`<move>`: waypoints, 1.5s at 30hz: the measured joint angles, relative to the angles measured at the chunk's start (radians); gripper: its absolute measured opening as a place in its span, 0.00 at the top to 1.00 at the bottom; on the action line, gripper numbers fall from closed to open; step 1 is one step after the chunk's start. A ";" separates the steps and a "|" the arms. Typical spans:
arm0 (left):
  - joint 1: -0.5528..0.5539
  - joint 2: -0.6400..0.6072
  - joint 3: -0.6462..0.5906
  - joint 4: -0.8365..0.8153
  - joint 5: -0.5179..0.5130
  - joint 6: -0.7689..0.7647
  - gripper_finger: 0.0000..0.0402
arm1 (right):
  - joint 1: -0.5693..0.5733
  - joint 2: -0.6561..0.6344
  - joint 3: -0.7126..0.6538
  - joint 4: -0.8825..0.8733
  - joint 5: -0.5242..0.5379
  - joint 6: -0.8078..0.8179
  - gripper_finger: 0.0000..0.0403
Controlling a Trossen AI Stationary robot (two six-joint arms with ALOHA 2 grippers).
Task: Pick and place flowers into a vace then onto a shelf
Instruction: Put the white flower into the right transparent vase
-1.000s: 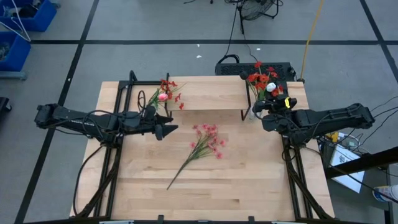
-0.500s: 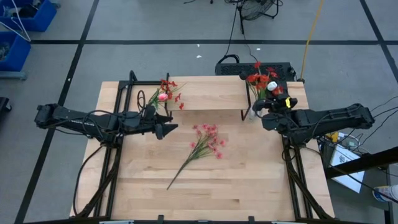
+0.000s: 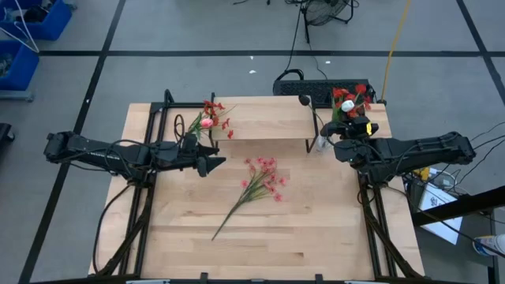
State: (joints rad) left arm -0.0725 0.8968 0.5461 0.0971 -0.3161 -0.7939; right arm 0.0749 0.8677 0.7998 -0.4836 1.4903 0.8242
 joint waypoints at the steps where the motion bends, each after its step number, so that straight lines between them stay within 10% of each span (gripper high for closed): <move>1: 0.000 0.000 0.000 0.000 0.000 0.000 0.04 | -0.002 0.000 0.000 0.003 -0.003 0.000 1.00; 12: 0.000 0.000 0.000 -0.006 -0.001 0.001 0.04 | 0.029 0.011 0.000 0.323 0.001 -0.431 1.00; 33: 0.000 0.014 0.000 -0.006 -0.026 0.001 0.04 | -0.080 0.066 -0.094 0.429 -0.318 -0.250 1.00; 45: 0.000 0.014 0.000 -0.021 -0.026 0.002 0.04 | -0.074 0.066 -0.103 0.828 -0.368 -0.695 1.00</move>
State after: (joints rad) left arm -0.0723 0.9108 0.5457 0.0761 -0.3416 -0.7914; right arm 0.0013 0.9340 0.6968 0.3447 1.1220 0.1294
